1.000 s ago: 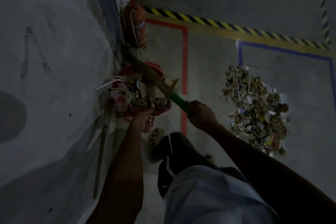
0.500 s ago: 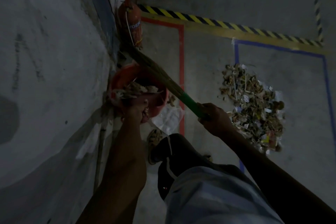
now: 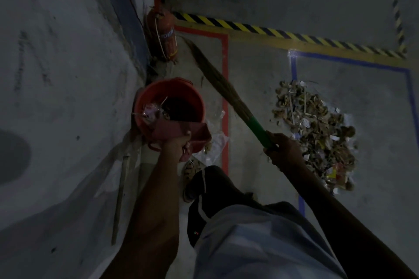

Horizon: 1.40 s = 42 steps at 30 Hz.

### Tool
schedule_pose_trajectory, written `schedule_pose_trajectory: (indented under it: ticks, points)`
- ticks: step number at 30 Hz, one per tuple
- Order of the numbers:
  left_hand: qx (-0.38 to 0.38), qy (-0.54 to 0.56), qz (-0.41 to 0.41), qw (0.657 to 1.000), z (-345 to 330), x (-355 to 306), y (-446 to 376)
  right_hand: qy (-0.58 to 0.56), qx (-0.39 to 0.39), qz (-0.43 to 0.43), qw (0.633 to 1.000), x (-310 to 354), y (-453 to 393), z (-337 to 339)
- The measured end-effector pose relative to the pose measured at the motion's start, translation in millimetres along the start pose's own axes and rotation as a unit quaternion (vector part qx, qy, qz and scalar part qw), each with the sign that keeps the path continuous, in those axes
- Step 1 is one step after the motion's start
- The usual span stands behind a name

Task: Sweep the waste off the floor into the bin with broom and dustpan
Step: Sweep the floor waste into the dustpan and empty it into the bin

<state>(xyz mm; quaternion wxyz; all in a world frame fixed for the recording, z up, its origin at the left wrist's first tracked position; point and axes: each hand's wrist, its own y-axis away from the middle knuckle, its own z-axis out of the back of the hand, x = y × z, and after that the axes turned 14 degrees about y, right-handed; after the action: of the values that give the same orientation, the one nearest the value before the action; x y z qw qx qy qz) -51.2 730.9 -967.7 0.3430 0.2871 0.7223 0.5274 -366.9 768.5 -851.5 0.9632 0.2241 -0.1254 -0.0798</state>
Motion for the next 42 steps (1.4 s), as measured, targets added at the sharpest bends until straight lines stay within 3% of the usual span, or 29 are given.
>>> schedule_pose_trajectory:
  ticks: [5,13,16,21,30,35,42]
  points:
    - [-0.027,-0.031,-0.049,0.998,-3.6,49.6,8.9,-0.025,0.039,-0.046,0.998,-42.8,19.1,-8.3]
    - [-0.084,0.084,-0.128,0.985,-9.2,196.4,22.8,-0.092,0.109,-0.067,0.988,-131.3,42.7,-51.6]
    - [-0.138,0.117,-0.139,0.974,-6.3,253.4,15.1,-0.097,0.140,-0.068,0.983,-164.7,42.1,-78.0]
    - [-0.163,0.165,-0.122,0.965,-8.4,323.8,-6.8,-0.085,0.192,-0.041,0.977,-205.6,27.9,-134.7]
    - [-0.193,0.171,-0.130,0.957,6.7,365.8,-95.9,-0.012,0.263,0.040,0.964,-215.9,-39.2,-286.9]
    - [-0.173,0.125,-0.138,0.967,19.4,378.3,-158.6,0.033,0.280,0.015,0.959,-219.3,-76.5,-355.8]
    - [-0.183,0.068,-0.123,0.973,10.9,398.9,-232.7,0.035,0.241,-0.047,0.969,-287.7,-99.0,-401.3]
